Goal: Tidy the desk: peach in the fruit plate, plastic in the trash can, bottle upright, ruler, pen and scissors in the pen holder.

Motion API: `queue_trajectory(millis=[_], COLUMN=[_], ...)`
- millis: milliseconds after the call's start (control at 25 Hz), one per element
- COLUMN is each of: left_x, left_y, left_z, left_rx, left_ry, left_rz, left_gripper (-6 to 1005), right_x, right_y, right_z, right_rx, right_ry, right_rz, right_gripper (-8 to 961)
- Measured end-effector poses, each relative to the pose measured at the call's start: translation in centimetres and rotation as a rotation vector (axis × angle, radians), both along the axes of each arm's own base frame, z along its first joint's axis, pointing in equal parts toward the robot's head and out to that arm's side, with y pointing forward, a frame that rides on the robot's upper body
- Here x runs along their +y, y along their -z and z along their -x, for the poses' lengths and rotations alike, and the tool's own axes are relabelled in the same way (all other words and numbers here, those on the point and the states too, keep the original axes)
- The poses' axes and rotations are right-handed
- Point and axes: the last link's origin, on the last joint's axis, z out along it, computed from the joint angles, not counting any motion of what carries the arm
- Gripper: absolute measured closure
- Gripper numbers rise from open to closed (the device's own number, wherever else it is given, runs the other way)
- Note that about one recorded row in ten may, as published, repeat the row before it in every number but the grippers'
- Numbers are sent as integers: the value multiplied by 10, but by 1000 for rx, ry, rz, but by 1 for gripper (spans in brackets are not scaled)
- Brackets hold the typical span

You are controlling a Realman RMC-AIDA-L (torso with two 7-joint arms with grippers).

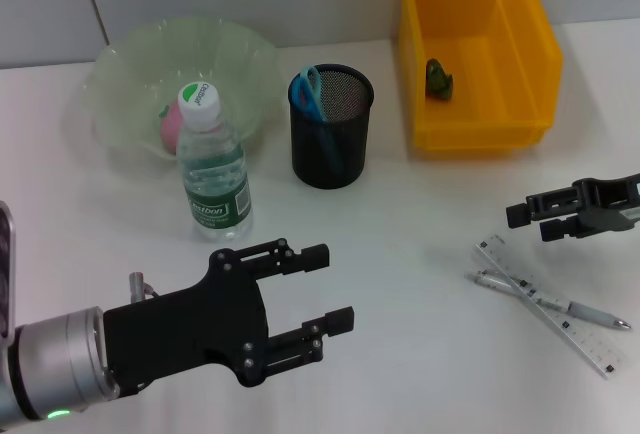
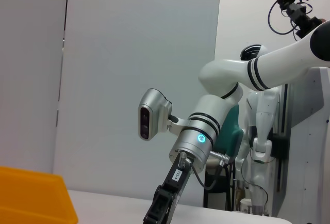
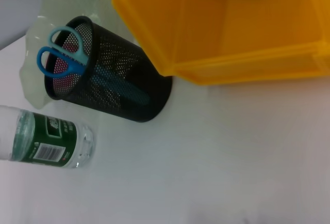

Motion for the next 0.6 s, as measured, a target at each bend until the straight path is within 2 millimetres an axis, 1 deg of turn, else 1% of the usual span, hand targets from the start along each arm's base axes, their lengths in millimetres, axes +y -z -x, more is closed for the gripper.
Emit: queue_trajectory(millis=[200,600], left_x=[0,-1], left_y=[0,-1], left_z=[0,-1], left_rx=[-1,-7], left_ry=[1,5], left_rz=[1,3], left_gripper=[284,278], right_x=[1,-1], right_y=[1,10], right_z=[-1,-5], right_rx=[-8,17], right_ry=[-6,19], right_rz=[-9,-25], right_gripper=[148,148])
